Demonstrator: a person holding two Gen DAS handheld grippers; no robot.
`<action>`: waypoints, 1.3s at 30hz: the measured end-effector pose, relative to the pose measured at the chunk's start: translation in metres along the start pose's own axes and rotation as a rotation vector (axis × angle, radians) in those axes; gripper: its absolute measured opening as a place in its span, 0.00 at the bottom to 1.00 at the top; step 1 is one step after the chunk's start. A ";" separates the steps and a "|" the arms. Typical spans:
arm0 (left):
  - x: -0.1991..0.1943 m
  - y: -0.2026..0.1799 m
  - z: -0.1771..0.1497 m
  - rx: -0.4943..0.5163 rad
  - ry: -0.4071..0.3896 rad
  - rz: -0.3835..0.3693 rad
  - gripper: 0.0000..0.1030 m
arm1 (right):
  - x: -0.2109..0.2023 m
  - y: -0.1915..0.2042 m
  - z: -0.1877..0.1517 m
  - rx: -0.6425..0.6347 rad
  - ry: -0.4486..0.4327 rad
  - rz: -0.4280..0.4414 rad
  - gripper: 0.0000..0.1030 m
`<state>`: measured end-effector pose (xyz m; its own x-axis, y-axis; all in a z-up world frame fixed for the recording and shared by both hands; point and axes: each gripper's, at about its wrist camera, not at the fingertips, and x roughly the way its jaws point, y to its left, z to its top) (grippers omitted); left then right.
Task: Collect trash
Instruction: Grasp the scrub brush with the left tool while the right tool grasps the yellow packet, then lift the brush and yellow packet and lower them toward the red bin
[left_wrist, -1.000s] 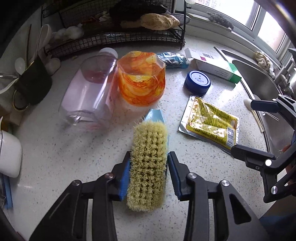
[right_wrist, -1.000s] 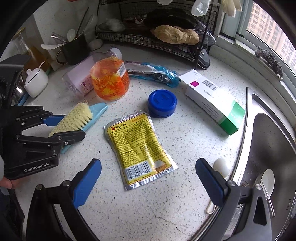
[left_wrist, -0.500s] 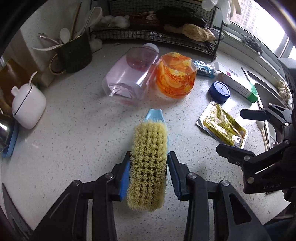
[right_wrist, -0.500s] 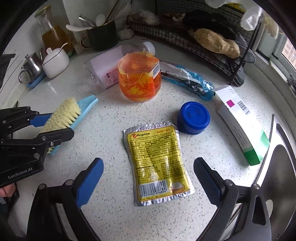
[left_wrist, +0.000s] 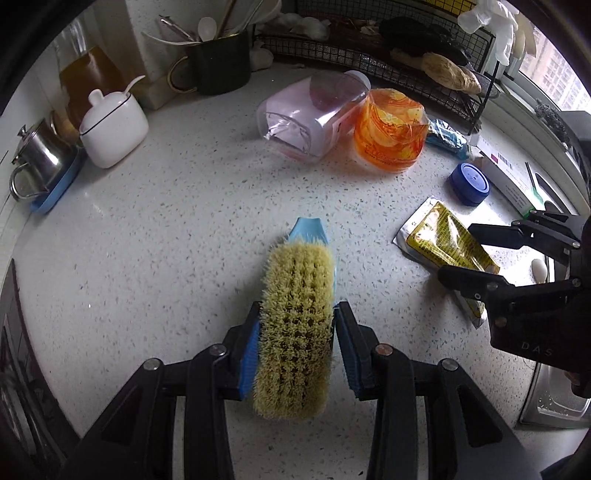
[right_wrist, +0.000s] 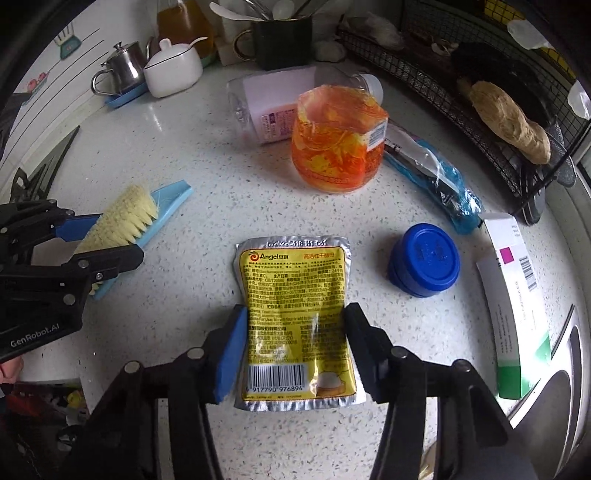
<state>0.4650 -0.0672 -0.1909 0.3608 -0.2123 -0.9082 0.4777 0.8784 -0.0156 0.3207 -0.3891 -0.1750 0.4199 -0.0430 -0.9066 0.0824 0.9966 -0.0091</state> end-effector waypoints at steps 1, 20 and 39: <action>-0.003 -0.001 -0.005 -0.008 -0.001 0.008 0.35 | -0.001 0.004 -0.001 -0.011 -0.007 0.003 0.43; -0.103 -0.021 -0.121 -0.061 -0.074 0.059 0.35 | -0.068 0.081 -0.091 -0.038 -0.084 0.095 0.34; -0.144 -0.026 -0.299 -0.218 -0.016 0.068 0.35 | -0.115 0.166 -0.222 -0.142 -0.065 0.128 0.34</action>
<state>0.1610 0.0684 -0.1848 0.3995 -0.1543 -0.9037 0.2675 0.9624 -0.0461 0.0849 -0.2031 -0.1659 0.4765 0.0852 -0.8751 -0.1017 0.9940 0.0413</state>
